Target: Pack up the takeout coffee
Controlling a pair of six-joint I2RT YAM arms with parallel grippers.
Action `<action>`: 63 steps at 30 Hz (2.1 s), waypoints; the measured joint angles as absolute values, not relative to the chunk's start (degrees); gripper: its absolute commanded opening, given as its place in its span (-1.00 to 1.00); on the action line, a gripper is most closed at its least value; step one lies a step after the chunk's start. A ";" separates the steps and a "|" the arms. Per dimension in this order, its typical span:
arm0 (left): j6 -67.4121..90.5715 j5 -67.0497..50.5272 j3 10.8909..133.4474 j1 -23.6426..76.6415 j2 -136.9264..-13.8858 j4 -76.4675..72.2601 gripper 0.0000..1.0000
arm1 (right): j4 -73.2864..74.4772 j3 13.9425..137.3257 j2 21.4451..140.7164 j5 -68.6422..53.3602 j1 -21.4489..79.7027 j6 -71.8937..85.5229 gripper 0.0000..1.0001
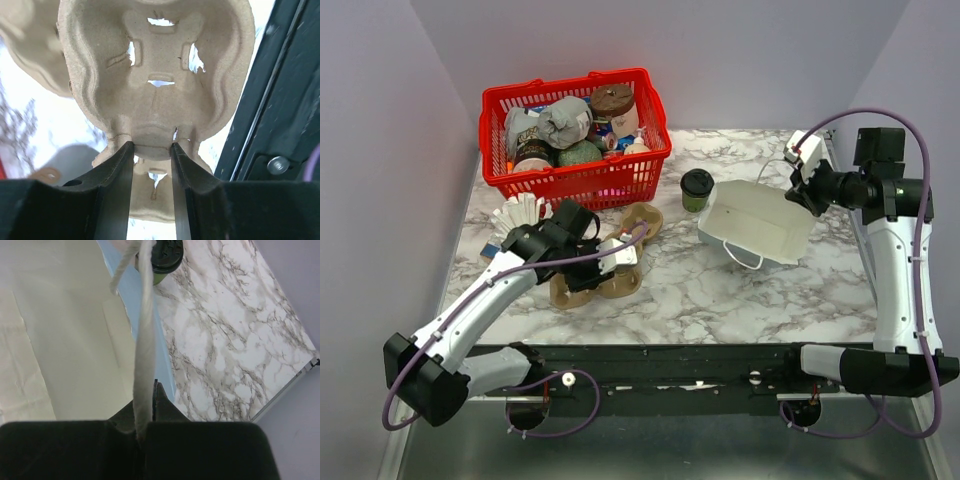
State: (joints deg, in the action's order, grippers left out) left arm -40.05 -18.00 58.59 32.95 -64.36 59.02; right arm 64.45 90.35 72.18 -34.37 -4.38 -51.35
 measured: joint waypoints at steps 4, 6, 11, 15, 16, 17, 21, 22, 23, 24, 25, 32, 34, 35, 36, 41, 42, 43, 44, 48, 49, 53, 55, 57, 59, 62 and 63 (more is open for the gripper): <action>-39.88 -22.09 64.45 33.19 -66.17 59.66 -0.48 | 64.49 90.59 71.22 -32.99 -4.38 -52.14 -0.99; -39.57 -23.22 67.37 33.67 -67.33 59.51 -0.60 | 64.51 90.59 70.59 -32.45 -4.38 -52.49 -0.99; -38.44 -23.57 72.12 35.62 -69.12 57.08 -1.00 | 64.51 90.56 69.01 -31.92 -4.34 -52.77 -0.99; -38.15 -23.24 74.61 37.04 -69.14 54.08 -1.00 | 64.51 90.56 68.05 -31.00 -3.70 -53.54 -0.99; -38.17 -23.11 75.37 37.34 -69.21 53.49 -1.00 | 64.51 90.56 67.85 -30.85 -3.64 -53.65 -0.99; -38.17 -23.00 76.38 37.67 -69.23 52.69 -1.00 | 64.51 90.56 67.64 -30.63 -3.38 -53.82 -0.99; -37.85 -22.74 80.38 38.33 -69.19 49.30 -1.00 | 64.51 90.54 66.61 -29.82 -2.42 -54.08 -0.99; -37.19 -22.48 81.38 38.54 -69.12 47.70 -1.00 | 64.40 90.37 66.26 -29.67 -2.20 -54.08 -0.99; -36.60 -22.31 81.93 38.81 -69.01 46.24 -1.00 | 64.31 89.95 65.80 -29.56 -2.13 -54.06 -0.99; -35.44 -21.89 82.83 39.38 -68.77 43.83 -1.00 | 64.31 89.47 65.30 -29.45 -1.98 -54.04 -0.99; -34.70 -21.71 83.35 39.81 -68.66 42.37 -1.00 | 64.31 89.01 64.90 -29.39 -1.91 -53.98 -0.99; -24.14 -21.65 84.12 45.93 -66.26 22.11 -1.00 | 63.81 87.02 64.36 -29.43 -1.85 -51.57 -0.99; -21.17 -21.85 82.98 47.99 -66.02 14.72 -1.00 | 63.77 86.28 64.29 -29.45 -1.85 -50.65 -0.99; -20.23 -22.02 82.26 48.66 -66.00 11.62 -1.00 | 63.68 86.02 64.27 -29.47 -1.85 -50.11 -0.99; -18.79 -22.44 81.23 49.56 -66.17 7.88 -1.00 | 63.64 85.82 64.27 -29.47 -1.85 -49.60 -0.99; -13.32 -25.69 75.16 52.12 -68.64 -7.60 -1.00 | 63.59 85.65 64.27 -29.87 -1.83 -47.07 -0.99; -12.32 -26.46 74.02 52.49 -69.54 -9.93 -1.00 | 63.59 85.65 64.29 -29.98 -1.83 -46.59 -0.99; -11.68 -27.07 73.06 52.77 -70.26 -11.77 -1.00 | 63.59 85.65 64.31 -30.09 -1.83 -46.24 -0.99; -11.07 -27.59 72.20 53.04 -70.89 -13.17 -1.00 | 63.59 85.65 64.34 -30.22 -1.83 -45.84 -0.99; -10.48 -30.33 70.98 54.19 -74.37 -17.19 -1.00 | 63.59 85.67 64.36 -30.79 -1.83 -44.60 -0.99; -10.50 -30.74 70.91 54.30 -74.89 -17.91 -1.00 | 63.59 85.67 64.36 -30.89 -1.83 -44.42 -0.99; -11.25 -32.88 70.91 54.41 -77.12 -20.45 -1.00 | 63.64 85.67 64.38 -31.20 -1.83 -43.99 -0.99; -11.81 -34.02 70.91 54.41 -78.37 -21.17 -1.00 | 63.66 85.71 64.45 -31.40 -1.83 -43.94 -0.99; -12.93 -35.27 71.00 54.46 -79.83 -21.21 -1.00 | 63.70 85.86 64.55 -31.55 -1.83 -43.94 -0.99; -14.59 -36.47 72.03 54.50 -81.78 -19.90 -1.00 | 63.79 86.08 64.66 -31.86 -1.83 -43.94 -0.99; -17.61 -37.30 74.85 54.50 -84.95 -16.19 -1.00 | 64.36 86.94 64.99 -32.34 -1.83 -43.97 -0.99; -18.98 -37.47 76.29 54.50 -86.11 -14.39 -1.00 | 64.36 87.24 65.06 -32.47 -1.83 -43.97 -0.99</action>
